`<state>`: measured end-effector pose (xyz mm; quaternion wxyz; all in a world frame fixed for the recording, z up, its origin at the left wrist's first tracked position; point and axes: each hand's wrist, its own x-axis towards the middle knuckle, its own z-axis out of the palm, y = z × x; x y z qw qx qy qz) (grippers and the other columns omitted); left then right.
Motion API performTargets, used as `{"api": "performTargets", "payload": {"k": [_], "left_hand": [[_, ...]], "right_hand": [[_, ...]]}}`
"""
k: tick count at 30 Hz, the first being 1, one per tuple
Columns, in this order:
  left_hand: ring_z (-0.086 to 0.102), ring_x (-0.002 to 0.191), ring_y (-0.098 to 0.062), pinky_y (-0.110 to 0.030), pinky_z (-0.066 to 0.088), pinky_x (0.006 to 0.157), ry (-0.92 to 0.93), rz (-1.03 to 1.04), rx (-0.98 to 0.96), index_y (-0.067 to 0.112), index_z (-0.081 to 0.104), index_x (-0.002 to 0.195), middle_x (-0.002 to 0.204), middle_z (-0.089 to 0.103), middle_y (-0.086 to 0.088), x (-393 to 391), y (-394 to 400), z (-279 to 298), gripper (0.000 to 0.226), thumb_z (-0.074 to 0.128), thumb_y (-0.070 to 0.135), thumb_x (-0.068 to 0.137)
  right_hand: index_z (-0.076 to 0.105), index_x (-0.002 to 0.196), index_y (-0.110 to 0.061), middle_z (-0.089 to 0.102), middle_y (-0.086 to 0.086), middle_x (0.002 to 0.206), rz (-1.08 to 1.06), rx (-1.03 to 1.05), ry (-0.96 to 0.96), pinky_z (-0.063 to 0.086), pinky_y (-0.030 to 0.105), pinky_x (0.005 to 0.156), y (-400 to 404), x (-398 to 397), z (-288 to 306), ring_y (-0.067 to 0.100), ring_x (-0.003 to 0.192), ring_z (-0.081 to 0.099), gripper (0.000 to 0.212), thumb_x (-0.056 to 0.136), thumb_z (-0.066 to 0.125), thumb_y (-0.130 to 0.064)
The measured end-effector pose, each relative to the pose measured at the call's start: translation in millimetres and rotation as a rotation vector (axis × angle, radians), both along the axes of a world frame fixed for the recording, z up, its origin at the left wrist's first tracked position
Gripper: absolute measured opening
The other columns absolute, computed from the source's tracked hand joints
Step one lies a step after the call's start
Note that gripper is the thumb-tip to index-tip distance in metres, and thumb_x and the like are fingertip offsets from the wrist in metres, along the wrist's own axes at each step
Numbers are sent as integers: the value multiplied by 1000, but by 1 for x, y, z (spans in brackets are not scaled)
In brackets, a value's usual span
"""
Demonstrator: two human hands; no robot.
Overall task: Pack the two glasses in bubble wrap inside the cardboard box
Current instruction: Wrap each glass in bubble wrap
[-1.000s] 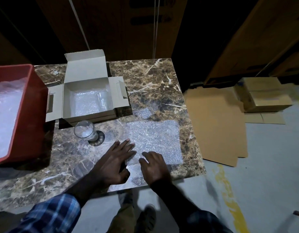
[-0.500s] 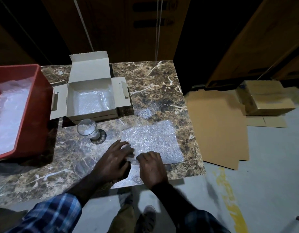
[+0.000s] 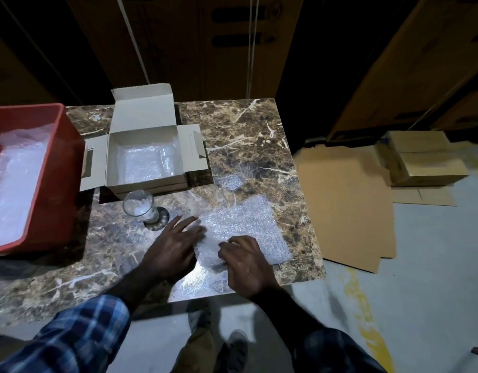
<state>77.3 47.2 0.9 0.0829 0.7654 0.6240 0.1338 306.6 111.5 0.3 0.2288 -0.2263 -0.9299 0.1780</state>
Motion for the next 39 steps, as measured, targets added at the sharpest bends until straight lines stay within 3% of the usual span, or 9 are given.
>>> {"api": "performTargets", "payload": {"k": [4, 7, 12, 18, 21, 26, 33, 36, 39], "left_hand": [[55, 113, -25, -34, 35, 102, -55, 54, 165, 8, 74, 102, 106, 72, -12, -8, -16, 15, 34, 50, 29, 93], [58, 101, -27, -35, 43, 90, -61, 65, 220, 4, 72, 101, 97, 69, -11, -14, -29, 13, 34, 49, 29, 98], [56, 89, -28, -36, 41, 78, -119, 213, 192, 5, 65, 106, 94, 62, -8, -8, -27, 19, 28, 47, 25, 98], [59, 93, -29, -37, 46, 82, -217, 409, 398, 2, 66, 108, 100, 66, -13, 6, 39, 54, 22, 50, 14, 98], [57, 91, -30, -37, 45, 80, -182, 434, 563, -2, 66, 109, 97, 65, -17, 12, 60, 84, 18, 54, 7, 99], [58, 89, -33, -41, 45, 78, -61, 369, 712, -6, 69, 107, 95, 66, -20, 15, 47, 94, 20, 56, 8, 102], [54, 99, -31, -39, 40, 85, -38, 15, 477, 0, 56, 123, 104, 63, -17, 35, -20, 50, 31, 40, 21, 108], [56, 97, -30, -37, 40, 87, -15, -45, 363, -2, 65, 120, 103, 65, -14, 40, -37, 23, 35, 45, 23, 106], [58, 90, -27, -34, 41, 84, -5, -74, 291, 1, 68, 119, 100, 65, -10, 43, -44, -3, 33, 53, 26, 104]], "right_hand": [[56, 91, -19, 66, -2, 90, -71, 11, -85, 40, 41, 78, 4, 1, 7, 26, 87, 53, 25, 75, 59, 0], [48, 93, -22, 65, -2, 83, -109, -1, -100, 36, 39, 72, 4, -4, 12, 26, 83, 48, 37, 69, 60, 3], [68, 118, -12, 73, 1, 99, -254, -38, -69, 33, 36, 68, 18, -12, 28, 23, 81, 45, 51, 71, 64, 8], [73, 111, -7, 73, 9, 99, -451, -38, 106, 58, 34, 48, 61, -28, 71, 25, 82, 64, 48, 69, 73, 17], [72, 113, -5, 73, 11, 108, -474, 18, 196, 58, 29, 58, 80, -29, 90, 27, 94, 66, 52, 68, 67, 20], [68, 122, -4, 71, 10, 120, -462, 54, 208, 47, 20, 88, 77, -12, 87, 25, 112, 60, 61, 64, 80, 12], [70, 121, -10, 68, 5, 127, -310, -168, 103, 53, 35, 96, 39, 30, 19, 24, 120, 53, 60, 63, 75, 2], [74, 117, -16, 69, 2, 127, -300, -242, -45, 52, 42, 96, 32, 43, -6, 24, 121, 53, 56, 64, 88, -12], [74, 116, -17, 67, 3, 130, -253, -207, -187, 51, 51, 99, 28, 51, -16, 31, 124, 55, 48, 68, 76, -15]]}}
